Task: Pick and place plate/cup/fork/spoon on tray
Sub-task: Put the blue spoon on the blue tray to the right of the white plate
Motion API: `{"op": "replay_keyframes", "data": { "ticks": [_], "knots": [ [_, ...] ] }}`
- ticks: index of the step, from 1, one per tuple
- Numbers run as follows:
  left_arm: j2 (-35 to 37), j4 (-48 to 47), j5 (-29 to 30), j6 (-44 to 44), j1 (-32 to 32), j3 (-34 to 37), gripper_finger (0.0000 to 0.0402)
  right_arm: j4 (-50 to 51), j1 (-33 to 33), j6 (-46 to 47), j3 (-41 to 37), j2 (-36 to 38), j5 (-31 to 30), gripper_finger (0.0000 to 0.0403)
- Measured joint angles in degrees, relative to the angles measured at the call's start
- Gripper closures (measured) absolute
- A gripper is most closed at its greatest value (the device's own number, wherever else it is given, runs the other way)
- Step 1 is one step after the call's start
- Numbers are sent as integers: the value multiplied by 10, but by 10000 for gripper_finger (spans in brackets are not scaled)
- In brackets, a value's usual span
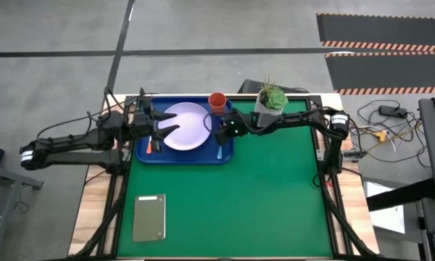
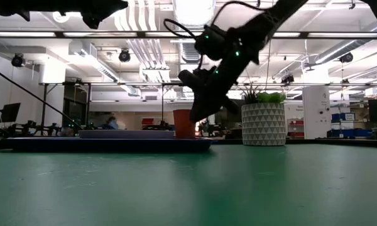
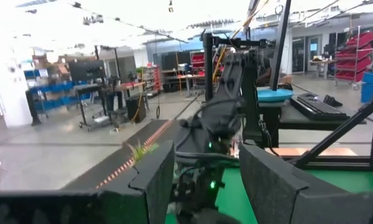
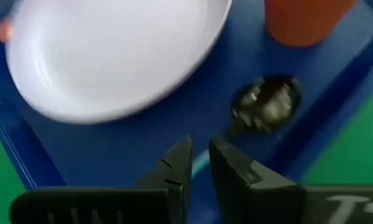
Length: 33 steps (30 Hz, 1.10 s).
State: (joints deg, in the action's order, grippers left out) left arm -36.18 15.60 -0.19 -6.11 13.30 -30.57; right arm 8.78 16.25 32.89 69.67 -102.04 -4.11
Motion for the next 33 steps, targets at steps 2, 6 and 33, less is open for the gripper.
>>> {"op": "replay_keyframes", "data": {
  "ticks": [2, 6, 33],
  "knots": [
    [-9, -1, 0, 15, 0, 0, 240, 64, -9, -31, 20, 7, -1, 364],
    [-47, -1, 14, 42, 0, -4, 241, 116, -31, -83, 19, 45, -3, 377],
    [-599, -281, 224, 343, -79, -348, 369, -56, -55, -329, -296, 452, -5, 394]
  ]
}}
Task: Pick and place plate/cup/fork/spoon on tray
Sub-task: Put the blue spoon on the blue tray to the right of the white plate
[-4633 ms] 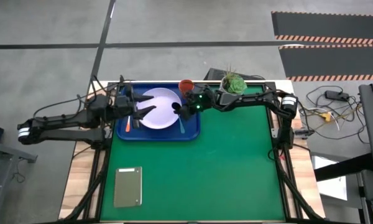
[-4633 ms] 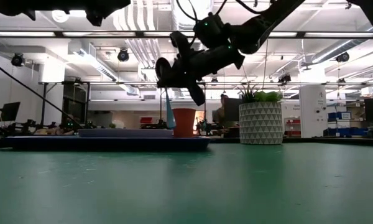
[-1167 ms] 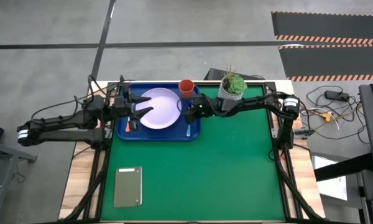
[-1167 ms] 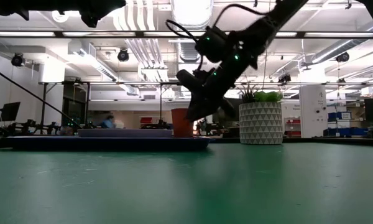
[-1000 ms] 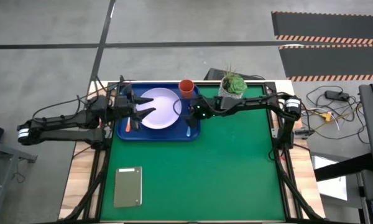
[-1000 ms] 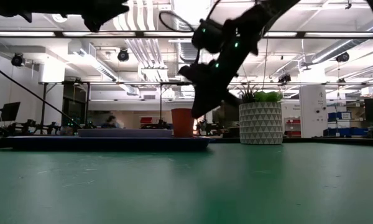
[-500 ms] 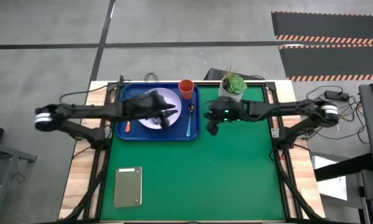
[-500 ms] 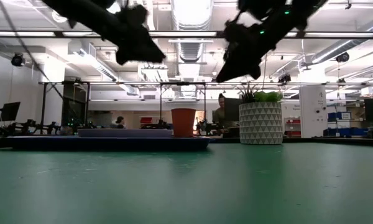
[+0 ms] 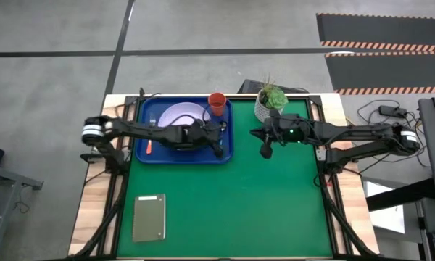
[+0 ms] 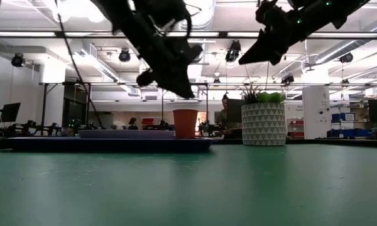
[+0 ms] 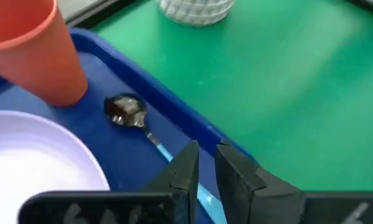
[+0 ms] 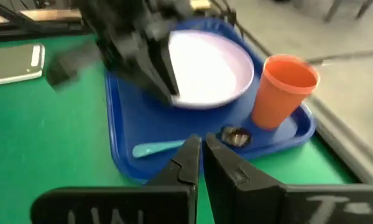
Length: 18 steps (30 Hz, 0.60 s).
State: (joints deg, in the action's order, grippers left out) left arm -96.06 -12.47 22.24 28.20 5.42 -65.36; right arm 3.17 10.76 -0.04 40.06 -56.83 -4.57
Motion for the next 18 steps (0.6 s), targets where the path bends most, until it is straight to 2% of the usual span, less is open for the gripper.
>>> {"op": "replay_keyframes", "data": {
  "ticks": [7, 13, 18],
  "knots": [
    [-97, -13, 17, 59, 7, -65, 379, -9, 0, -57, -1, 38, 0, 394],
    [-163, -155, 71, 137, 14, -150, 383, -2, 0, -93, -1, 46, 0, 394],
    [-190, -149, 54, 134, 16, -175, 380, 10, 2, -111, -1, 51, 0, 394]
  ]
}}
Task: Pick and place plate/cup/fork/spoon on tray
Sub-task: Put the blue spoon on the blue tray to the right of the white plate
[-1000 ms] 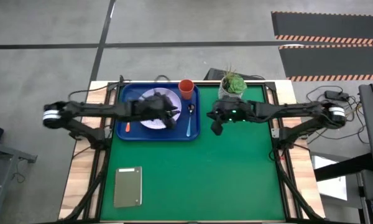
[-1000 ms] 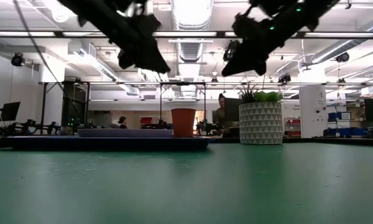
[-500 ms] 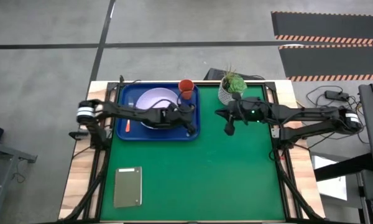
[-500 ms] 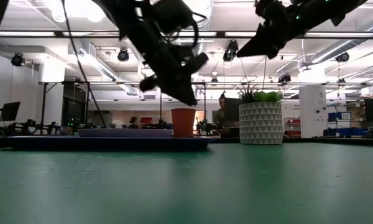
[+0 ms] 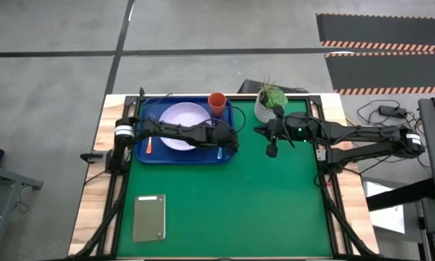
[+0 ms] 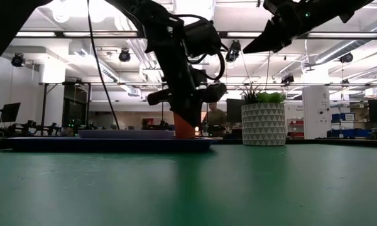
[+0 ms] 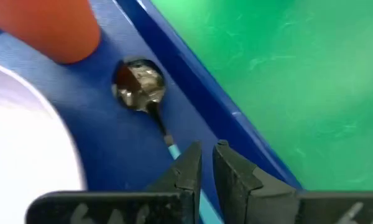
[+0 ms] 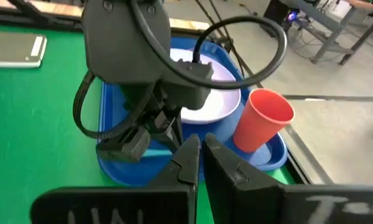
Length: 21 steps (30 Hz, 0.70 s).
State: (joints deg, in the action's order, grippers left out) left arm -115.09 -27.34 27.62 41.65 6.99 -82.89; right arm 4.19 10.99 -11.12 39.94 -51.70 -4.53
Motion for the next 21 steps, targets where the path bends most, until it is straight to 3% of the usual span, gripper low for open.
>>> {"op": "replay_keyframes", "data": {
  "ticks": [13, 21],
  "knots": [
    [-2, -2, 17, 30, 2, 31, 284, 18, 4, 1, 0, 2, 2, 394],
    [-2, 12, 17, 30, 2, 38, 272, 15, 4, 2, 0, 2, 2, 394]
  ]
}}
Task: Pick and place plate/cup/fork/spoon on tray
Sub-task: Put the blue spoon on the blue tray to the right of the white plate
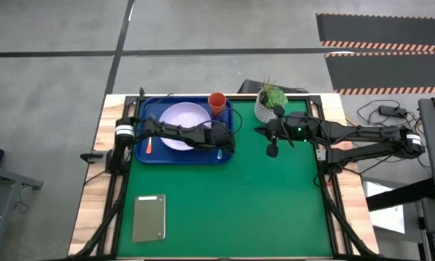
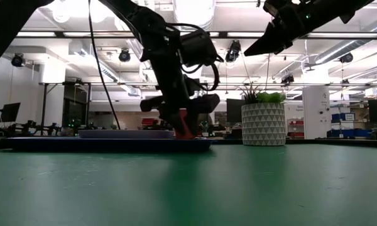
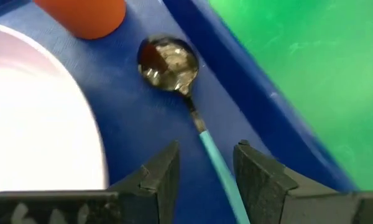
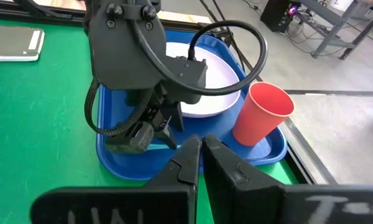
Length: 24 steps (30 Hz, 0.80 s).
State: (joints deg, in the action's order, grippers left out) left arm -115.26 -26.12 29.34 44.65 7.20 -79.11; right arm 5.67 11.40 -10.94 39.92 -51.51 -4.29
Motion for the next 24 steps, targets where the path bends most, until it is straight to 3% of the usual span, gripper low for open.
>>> {"op": "replay_keyframes", "data": {
  "ticks": [13, 22, 24],
  "knots": [
    [-33, 17, -1, 15, -2, 0, 278, 0, 0, 0, 0, 0, 3, 394],
    [-34, 15, 4, 18, -2, 0, 385, 0, 0, -1, -1, 0, 3, 394],
    [-33, 13, 9, 17, -2, 0, 393, 0, 0, -2, -2, -1, 3, 394]
  ]
}}
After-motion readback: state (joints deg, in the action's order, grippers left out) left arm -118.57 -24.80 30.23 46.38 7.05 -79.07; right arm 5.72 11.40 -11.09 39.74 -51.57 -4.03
